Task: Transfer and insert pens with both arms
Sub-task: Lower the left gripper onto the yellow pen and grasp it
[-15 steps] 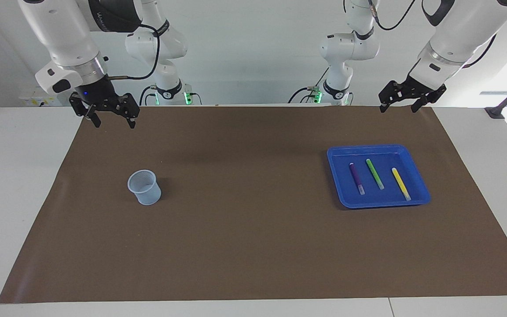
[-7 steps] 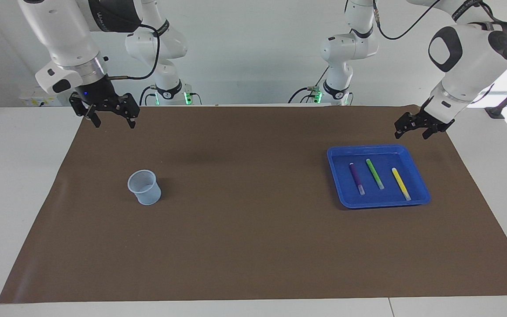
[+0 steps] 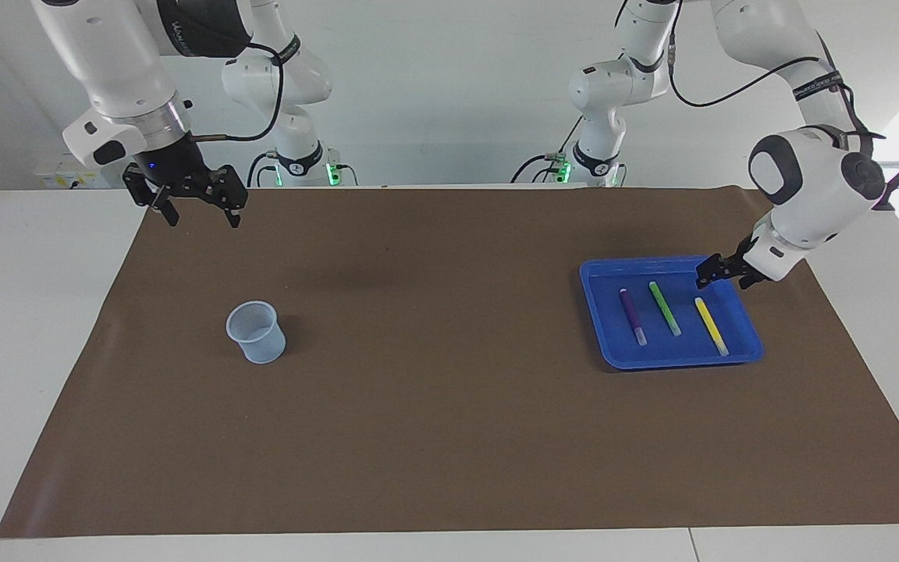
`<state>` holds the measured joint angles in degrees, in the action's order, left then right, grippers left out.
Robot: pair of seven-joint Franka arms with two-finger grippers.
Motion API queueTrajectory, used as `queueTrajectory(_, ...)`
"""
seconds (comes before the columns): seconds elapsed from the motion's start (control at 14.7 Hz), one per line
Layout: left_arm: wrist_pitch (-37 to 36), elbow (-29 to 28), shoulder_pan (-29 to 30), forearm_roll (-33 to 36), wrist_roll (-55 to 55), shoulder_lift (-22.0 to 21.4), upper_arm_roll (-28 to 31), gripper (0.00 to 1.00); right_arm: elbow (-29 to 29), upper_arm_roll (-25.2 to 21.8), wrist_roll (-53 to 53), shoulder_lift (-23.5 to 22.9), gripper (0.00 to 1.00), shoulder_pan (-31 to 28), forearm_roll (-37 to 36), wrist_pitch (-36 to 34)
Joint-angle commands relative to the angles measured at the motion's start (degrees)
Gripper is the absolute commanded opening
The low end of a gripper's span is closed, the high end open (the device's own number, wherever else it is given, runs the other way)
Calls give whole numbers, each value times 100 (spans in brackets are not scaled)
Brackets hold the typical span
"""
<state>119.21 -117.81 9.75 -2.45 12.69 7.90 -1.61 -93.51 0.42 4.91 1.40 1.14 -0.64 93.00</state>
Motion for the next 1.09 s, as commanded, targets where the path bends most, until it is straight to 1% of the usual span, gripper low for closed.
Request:
queueTrajectory(0.0,506,-146,44,51,93,316,-23,100,-62,19,-113,62,100,-44,99,52)
queueTrajectory(0.48,866,-110,36,51,41,668,-23,100,-62,19,-139,62,100,-53,108,52)
queueTrajectory(0.61,832,65,-8,51,40,782,-23,100,-62,19,-139,62,100,-44,108,52)
queueTrajectory(0.75,858,74,-17,60,32,809,-23,98,-62,19,-148,62,100,-53,108,52)
queueTrajectory(0.88,902,83,-26,69,32,853,-23,94,-62,28,-166,62,100,-53,108,52)
queueTrajectory(1.02,928,83,-26,69,32,862,-23,87,-62,19,-166,62,100,-53,108,52)
